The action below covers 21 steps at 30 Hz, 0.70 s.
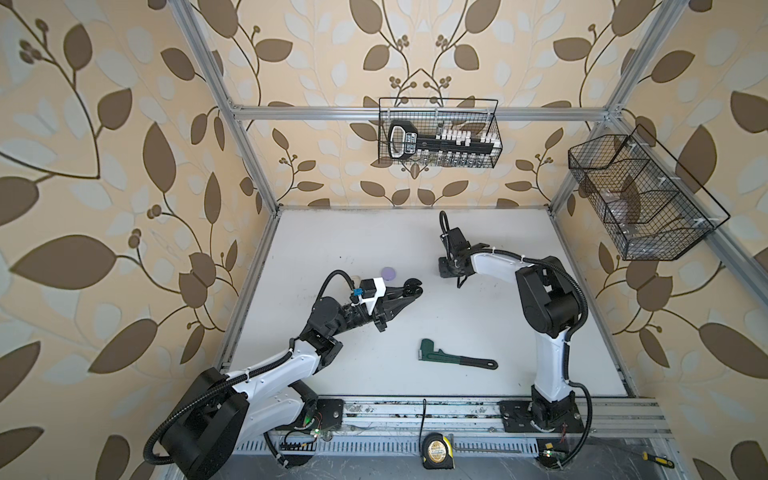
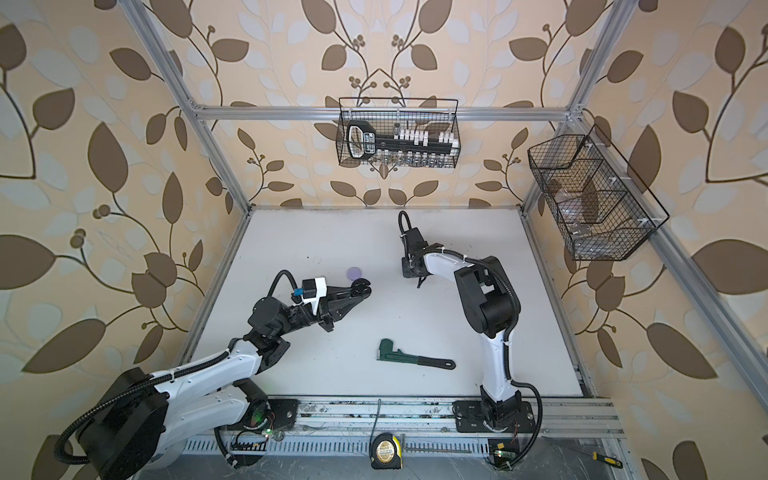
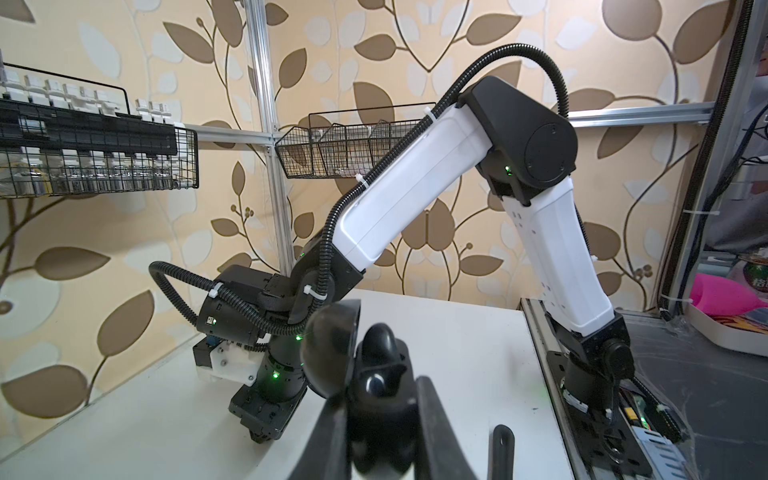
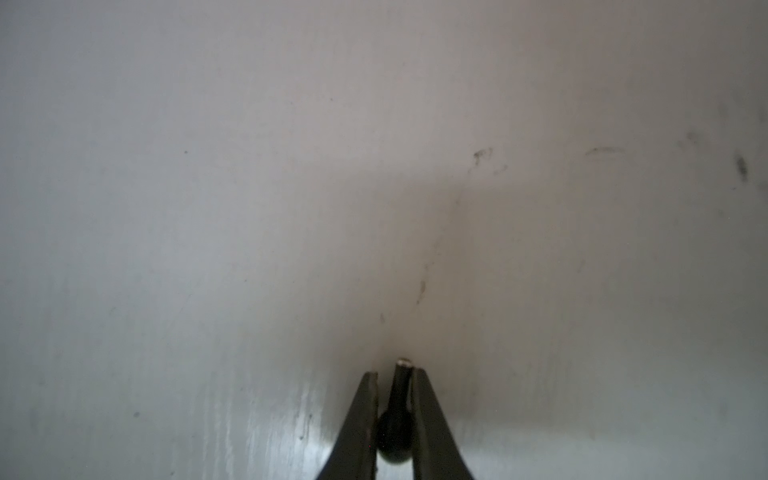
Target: Insert the wireless bluetooth earbuds into the charging case
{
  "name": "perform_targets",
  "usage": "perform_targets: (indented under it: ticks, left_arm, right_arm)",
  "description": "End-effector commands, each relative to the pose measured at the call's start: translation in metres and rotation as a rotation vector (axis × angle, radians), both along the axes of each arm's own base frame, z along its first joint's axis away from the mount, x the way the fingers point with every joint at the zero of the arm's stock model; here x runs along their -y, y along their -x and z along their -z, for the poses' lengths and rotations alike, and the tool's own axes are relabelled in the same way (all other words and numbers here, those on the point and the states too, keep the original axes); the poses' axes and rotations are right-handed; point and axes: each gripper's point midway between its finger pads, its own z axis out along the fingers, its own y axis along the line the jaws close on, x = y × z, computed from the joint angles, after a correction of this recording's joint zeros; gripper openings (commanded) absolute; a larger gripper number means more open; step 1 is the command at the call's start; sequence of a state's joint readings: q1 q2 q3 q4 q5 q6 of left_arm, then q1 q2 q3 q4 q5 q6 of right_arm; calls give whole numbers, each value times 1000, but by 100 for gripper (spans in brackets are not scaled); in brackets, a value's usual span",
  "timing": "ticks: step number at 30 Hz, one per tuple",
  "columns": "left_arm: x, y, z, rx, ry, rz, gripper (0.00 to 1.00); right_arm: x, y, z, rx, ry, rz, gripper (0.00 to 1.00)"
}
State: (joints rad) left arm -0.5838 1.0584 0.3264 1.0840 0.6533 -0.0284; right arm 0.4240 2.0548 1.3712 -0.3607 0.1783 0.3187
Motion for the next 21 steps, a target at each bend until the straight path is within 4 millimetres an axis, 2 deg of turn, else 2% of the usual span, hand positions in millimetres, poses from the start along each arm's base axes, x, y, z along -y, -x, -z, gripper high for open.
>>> perform_targets:
  ticks: [1,3,6,10,12,16,18,21]
  left_arm:
    - [1,7,-18,65,37,25,0]
    - [1,7,-18,63,37,26,0]
    - [2,6,-19,61,36,32,0]
    - [2,6,-18,58,38,34,0]
    - [2,7,-17,56,37,36,0]
    - [2,7,-16,54,39,37,0]
    - [3,8,-16,53,38,42,0]
    - [3,7,-14,47,36,44,0]
  right_arm:
    - [0,38,18,-92,25,-40,14]
    - [-12,46,12,-75,7,-75,14]
    - [-26,69,16,-85,-3,-125,14]
    - [-45,87,13,-72,-10,-174,14]
    - [-50,95,14,-68,5,-189,18]
    - [-47,107,21,-69,34,-186,28]
    - [-39,111,23,-63,65,-171,37]
    - [-29,116,25,-57,96,-146,42]
